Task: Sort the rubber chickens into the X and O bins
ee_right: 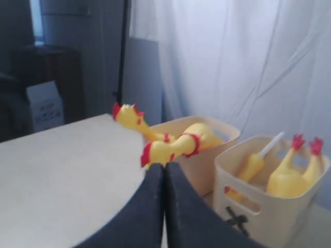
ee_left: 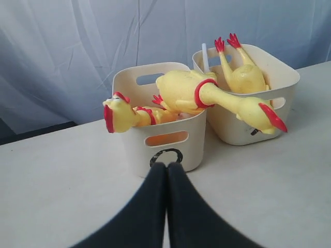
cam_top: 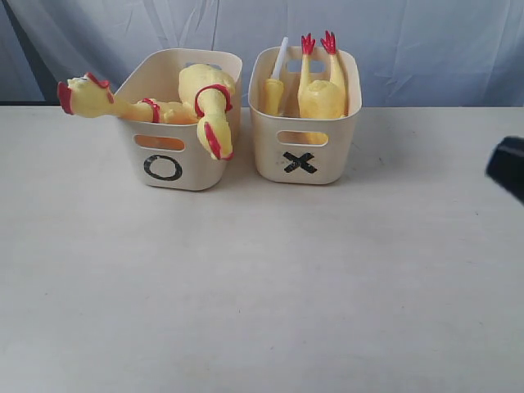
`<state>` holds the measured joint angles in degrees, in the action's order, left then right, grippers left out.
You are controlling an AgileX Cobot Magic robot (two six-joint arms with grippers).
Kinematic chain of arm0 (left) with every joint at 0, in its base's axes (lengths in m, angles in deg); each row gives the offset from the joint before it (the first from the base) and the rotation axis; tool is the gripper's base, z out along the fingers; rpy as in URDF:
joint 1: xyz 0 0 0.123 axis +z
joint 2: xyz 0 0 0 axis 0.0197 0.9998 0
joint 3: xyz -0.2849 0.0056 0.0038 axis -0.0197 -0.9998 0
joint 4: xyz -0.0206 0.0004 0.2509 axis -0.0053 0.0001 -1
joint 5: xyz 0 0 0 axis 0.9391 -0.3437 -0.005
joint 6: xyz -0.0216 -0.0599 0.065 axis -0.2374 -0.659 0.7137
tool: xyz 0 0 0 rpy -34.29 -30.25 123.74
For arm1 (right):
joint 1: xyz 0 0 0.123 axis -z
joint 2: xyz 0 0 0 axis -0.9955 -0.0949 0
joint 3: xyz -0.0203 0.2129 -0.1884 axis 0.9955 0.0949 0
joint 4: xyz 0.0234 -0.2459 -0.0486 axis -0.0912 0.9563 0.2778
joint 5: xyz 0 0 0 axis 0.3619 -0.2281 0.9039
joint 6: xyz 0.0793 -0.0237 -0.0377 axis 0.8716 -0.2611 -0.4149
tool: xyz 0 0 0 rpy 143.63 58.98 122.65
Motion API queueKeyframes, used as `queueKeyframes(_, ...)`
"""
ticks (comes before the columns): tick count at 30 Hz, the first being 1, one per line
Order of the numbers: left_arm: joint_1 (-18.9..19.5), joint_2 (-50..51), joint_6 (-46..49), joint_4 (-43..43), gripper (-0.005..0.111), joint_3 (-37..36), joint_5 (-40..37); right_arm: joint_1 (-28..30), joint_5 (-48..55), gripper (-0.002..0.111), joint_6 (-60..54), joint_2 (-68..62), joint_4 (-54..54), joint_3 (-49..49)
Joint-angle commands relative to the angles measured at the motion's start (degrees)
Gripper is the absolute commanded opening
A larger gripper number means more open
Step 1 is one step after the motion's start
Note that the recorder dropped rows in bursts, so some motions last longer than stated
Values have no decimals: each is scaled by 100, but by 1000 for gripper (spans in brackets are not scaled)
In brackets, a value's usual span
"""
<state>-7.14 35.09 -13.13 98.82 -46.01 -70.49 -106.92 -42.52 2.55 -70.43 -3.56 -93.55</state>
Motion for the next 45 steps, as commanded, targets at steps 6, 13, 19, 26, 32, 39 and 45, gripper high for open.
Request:
queueKeyframes(6, 485, -1119, -2, -39, 0, -19, 54, 1070, -113, -1, -5, 1365, -22, 24)
queueKeyframes(13, 1034, -2204, -2, -39, 0, -19, 54, 1366, -91, -1, -5, 1885, -22, 24)
queueKeyframes(19, 1238, -2806, -2, -48, 0, -19, 54, 1544, -82, -1, -5, 2126, -22, 24)
queueKeyframes(26, 1397, -2806, -2, -82, 0, -5, 30, 1611, 23, -1, -5, 2126, -22, 13)
queueKeyframes(32, 1397, -2806, -2, -82, 0, -5, 30, 1611, 23, -1, -5, 2126, -22, 13)
queueKeyframes(39, 1397, -2806, -2, -93, 0, -5, 29, 1611, 75, -1, -5, 2126, -22, 13)
queueKeyframes(45, 1397, -2806, -2, -540, 0, -230, -31, 1622, 92, -1, -5, 2126, -276, 95)
